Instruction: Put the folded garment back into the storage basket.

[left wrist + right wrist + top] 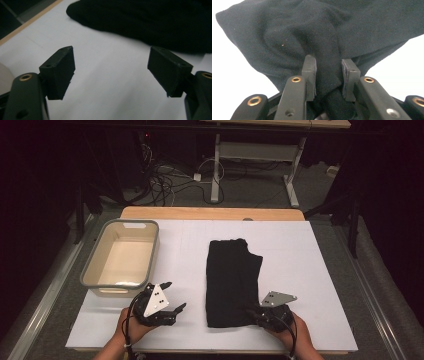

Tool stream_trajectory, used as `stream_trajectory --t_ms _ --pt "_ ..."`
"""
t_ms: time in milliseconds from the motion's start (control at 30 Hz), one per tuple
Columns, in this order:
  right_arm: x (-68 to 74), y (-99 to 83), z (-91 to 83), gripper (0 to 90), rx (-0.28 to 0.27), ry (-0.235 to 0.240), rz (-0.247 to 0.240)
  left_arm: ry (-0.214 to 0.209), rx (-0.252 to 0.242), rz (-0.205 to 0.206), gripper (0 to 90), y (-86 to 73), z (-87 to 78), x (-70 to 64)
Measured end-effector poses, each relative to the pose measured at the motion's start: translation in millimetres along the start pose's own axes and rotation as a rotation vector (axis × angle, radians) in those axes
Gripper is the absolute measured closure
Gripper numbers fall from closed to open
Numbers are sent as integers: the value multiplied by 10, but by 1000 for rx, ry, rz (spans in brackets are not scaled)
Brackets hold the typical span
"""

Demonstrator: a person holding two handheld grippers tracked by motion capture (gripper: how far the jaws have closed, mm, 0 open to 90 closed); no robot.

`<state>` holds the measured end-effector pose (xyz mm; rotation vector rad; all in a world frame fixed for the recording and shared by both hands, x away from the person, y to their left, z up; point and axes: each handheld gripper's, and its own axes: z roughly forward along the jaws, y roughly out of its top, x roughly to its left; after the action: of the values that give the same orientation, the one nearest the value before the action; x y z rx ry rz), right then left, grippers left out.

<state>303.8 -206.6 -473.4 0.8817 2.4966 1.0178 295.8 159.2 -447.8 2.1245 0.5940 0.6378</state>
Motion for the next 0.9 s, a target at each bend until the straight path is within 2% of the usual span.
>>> stream_trajectory --t_ms 33,133,267,300,333,367,400,500,600,633,667,700,800,833,867,900 --pt "-1 0 0 706 0 1 1 0 0 0 215 0 0 0" --pt "-5 0 -2 706 3 2 1 -8 1 4 214 147 105 29" --pt "-3 0 -2 705 3 1 -1 -46 -12 -45 214 373 343 90" --pt "-4 0 -2 705 3 3 -1 -59 -6 -69 214 472 494 118" --pt "-4 0 -2 705 3 3 -1 -59 -6 -69 214 472 494 118" --pt "-5 0 -2 705 3 3 -1 -74 10 -93 214 555 655 153" --pt "-5 0 -2 704 2 3 -2 -74 10 -93 214 555 655 153" --pt "-4 -2 -1 704 0 3 -3 -84 41 -122 212 665 918 243" --pt "-3 -2 -2 703 0 2 -4 -74 65 -167 211 731 1124 341" --pt "-2 -1 0 703 -1 2 -5 -72 96 -201 211 772 1265 411" --pt "-2 -1 0 703 -1 2 -5 -72 96 -201 211 772 1265 411" --pt "-2 -1 -1 703 0 3 -4 -73 120 -226 211 806 1392 476" --pt "-2 -1 -1 702 1 4 -4 -62 139 -256 203 833 1501 537" --pt "-3 -1 -1 702 1 4 -5 -50 168 -273 201 845 1617 595" --pt "-3 -1 -1 702 1 4 -5 -50 168 -273 201 845 1617 595" --pt "-3 -1 -1 701 1 5 -5 -33 205 -300 201 834 1735 649"
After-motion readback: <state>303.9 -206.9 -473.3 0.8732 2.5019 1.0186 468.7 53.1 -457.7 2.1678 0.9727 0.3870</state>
